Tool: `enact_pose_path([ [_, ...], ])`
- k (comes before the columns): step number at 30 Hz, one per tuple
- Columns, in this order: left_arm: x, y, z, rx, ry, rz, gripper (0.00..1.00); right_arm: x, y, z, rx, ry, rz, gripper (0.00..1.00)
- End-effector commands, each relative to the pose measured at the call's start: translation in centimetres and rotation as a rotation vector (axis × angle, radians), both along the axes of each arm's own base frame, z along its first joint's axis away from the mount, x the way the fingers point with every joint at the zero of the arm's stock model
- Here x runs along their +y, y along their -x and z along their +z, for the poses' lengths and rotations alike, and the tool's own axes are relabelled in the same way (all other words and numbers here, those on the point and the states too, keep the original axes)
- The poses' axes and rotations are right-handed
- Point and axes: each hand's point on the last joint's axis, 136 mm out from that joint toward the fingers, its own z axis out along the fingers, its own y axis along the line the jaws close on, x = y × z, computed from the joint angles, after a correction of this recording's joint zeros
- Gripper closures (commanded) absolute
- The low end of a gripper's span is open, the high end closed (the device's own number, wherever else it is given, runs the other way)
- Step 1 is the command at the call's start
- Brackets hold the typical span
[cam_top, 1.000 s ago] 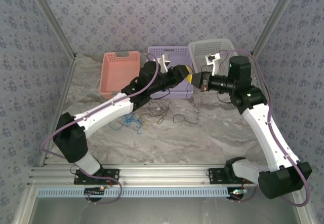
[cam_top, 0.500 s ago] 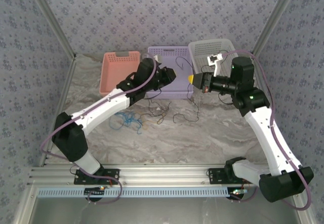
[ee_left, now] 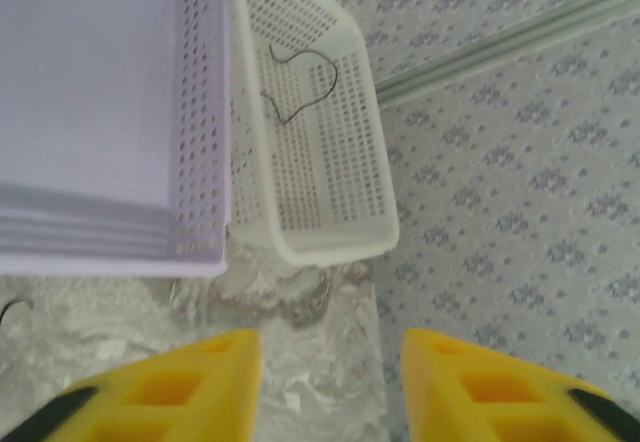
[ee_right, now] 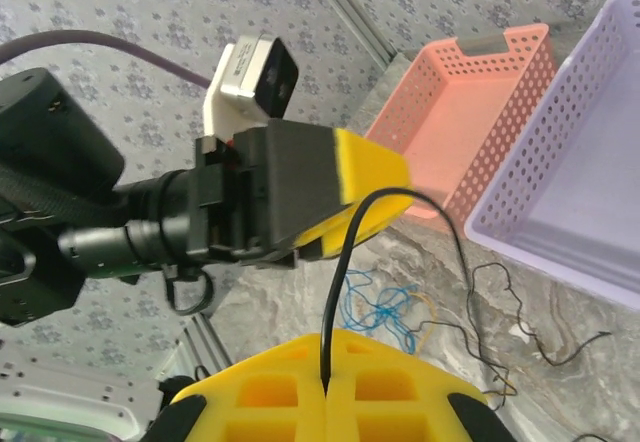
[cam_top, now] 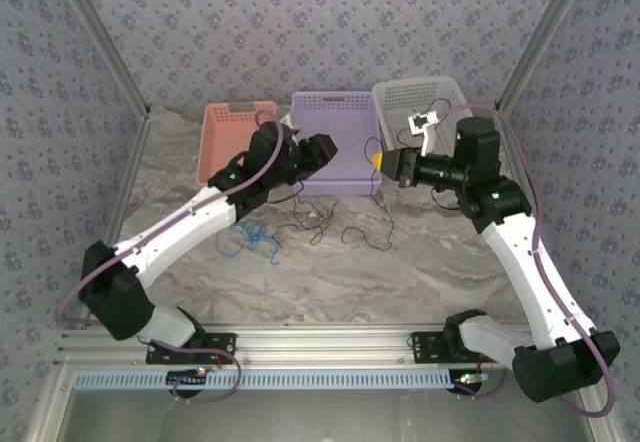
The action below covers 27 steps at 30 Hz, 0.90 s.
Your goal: Untangle the cables
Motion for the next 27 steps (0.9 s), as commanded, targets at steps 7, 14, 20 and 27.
enact_pose_path([
  [7,-1.5,1.4,2.0,0.27,0.381,0.061,0.17,1.9,-0.7,-5.4,-0.115,0.256,0.018,1.0],
  [14,-4.6,1.9,1.6,0.404,0.487,0.008,0.15,3.4,-0.3,-6.6,-0.195,0.378,0.026,1.0],
  [20,-5.0,1.4,0.6,0.426,0.484,0.027,0.26,4.4,0.7,-7.4,-0.209,0.419,0.069,1.0],
  [27,-4.1,0.0,0.8,0.395,0.492,0.05,0.73,4.6,2.0,-8.4,-0.195,0.426,0.096,1.0],
])
